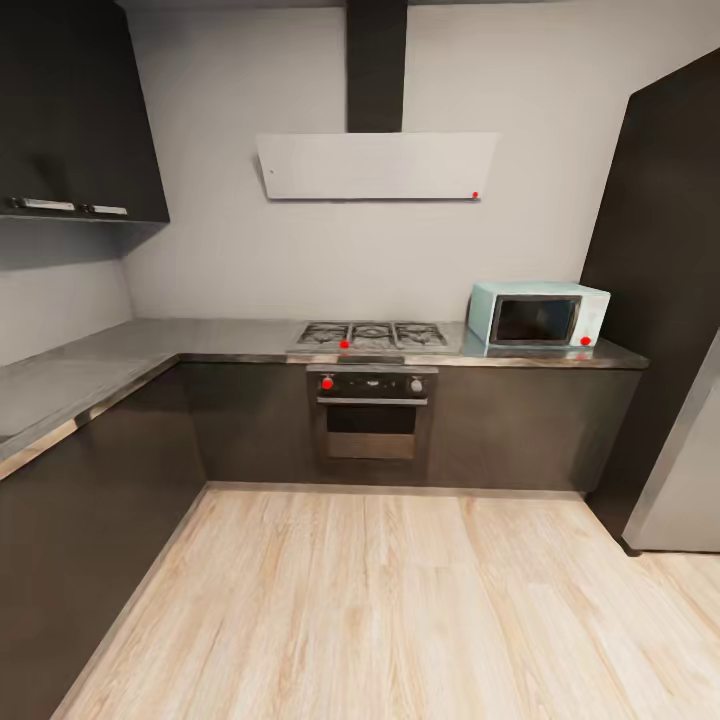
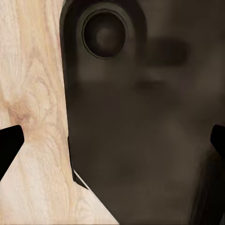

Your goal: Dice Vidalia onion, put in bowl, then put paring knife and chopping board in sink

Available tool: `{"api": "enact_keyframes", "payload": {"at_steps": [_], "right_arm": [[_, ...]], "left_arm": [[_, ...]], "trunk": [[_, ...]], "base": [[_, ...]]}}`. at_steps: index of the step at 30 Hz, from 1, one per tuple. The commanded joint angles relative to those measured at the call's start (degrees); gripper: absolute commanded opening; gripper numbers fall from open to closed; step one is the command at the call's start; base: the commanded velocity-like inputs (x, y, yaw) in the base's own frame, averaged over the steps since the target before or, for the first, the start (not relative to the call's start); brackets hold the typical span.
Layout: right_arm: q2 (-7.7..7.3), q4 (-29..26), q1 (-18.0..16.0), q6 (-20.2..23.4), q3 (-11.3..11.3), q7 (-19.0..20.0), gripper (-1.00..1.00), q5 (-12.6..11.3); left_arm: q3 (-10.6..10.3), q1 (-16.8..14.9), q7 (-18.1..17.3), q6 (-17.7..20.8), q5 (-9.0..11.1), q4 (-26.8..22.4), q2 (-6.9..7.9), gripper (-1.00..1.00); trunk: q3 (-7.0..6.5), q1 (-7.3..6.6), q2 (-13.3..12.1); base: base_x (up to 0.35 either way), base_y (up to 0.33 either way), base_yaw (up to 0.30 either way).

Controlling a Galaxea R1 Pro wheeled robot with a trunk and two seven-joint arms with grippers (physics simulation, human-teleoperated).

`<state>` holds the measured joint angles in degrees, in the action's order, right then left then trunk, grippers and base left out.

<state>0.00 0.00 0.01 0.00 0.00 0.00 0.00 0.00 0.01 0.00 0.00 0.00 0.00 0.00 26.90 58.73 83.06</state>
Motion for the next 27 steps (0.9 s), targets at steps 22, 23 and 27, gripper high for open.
{"api": "enact_keyframes", "payload": {"at_steps": [22, 23, 27], "right_arm": [[2.58, -1.5, -2.3, -0.4, 0.2, -0.1, 1.0, -0.2], [2.57, -1.5, -2.3, -0.4, 0.1, -0.1, 1.0, -0.2], [2.6, -1.5, -2.3, -0.4, 0.1, -0.1, 1.0, -0.2]], "left_arm": [[-0.2, -1.0, 0.0, -0.4, 0.2, -0.1, 1.0, 1.0], [-0.2, -1.0, 0.0, -0.4, 0.2, -0.1, 0.93, 1.0], [-0.1, -1.0, -0.1, -0.4, 0.4, -0.2, 0.56, 1.0]], "trunk": [[0.03, 0.0, 0.0], [0.03, 0.0, 0.0], [0.03, 0.0, 0.0]], "base": [[0.0, 0.0, 0.0], [0.0, 0.0, 0.0], [0.0, 0.0, 0.0]]}}
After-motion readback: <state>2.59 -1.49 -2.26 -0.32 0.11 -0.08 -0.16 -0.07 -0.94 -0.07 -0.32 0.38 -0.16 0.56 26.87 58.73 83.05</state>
